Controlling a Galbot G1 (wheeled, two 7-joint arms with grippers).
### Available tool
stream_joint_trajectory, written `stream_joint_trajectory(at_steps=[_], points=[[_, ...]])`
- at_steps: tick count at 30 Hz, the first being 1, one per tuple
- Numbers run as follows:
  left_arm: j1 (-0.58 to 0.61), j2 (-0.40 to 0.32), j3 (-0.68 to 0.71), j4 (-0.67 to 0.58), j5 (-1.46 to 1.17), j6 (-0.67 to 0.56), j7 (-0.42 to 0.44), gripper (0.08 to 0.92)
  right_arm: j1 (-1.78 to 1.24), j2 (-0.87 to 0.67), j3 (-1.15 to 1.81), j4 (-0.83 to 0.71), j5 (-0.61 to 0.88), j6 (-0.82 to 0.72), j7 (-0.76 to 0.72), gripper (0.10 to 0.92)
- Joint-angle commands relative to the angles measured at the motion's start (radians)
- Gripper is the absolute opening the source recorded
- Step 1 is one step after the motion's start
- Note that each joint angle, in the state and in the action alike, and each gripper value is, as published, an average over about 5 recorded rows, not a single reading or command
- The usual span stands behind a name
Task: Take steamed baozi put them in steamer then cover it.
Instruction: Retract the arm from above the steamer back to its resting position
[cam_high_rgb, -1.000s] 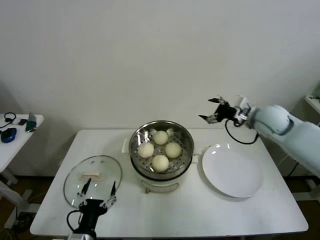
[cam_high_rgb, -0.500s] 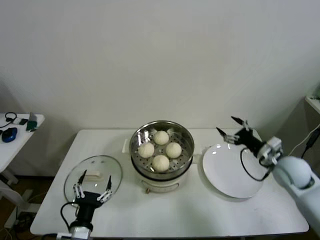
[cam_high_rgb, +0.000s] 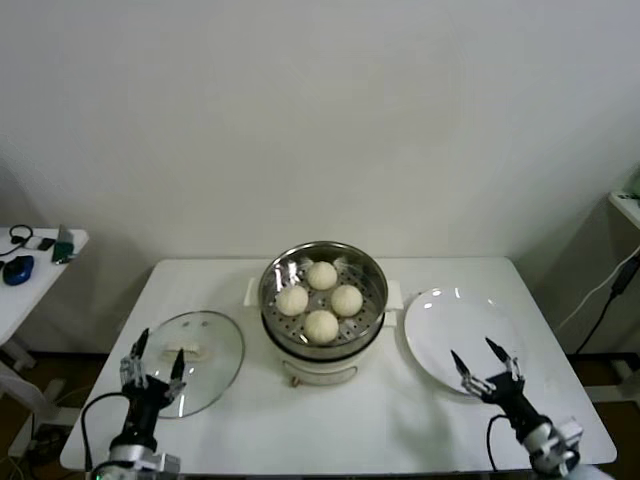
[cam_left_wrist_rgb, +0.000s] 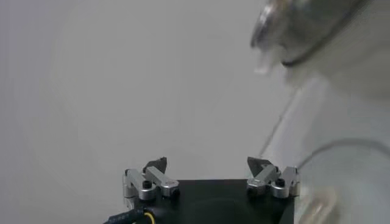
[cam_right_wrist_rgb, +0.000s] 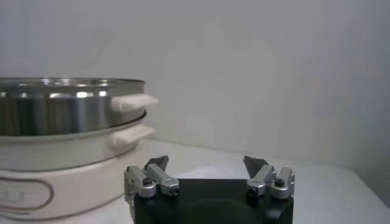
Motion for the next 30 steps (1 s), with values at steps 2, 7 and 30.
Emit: stream_joint_trajectory(at_steps=[2, 7, 30], points=[[-0.063, 0.076, 0.004, 0.276, 0.468, 0.008, -0.193, 0.823, -0.158, 0.16, 0.045, 0.007, -0.02, 0.148, 0.028, 0.823], [-0.102, 0.078, 0.018, 0.348, 0.468, -0.015, -0.226, 0.823, -0.16, 0.191, 0.037, 0.017, -0.026, 0.149, 0.031, 0.823], [-0.343, 0.112, 0.06, 0.593, 0.407, -0.014, -0.221, 0.823, -0.19, 0.269, 0.037, 0.028, -0.089, 0.159, 0.05, 0.823]])
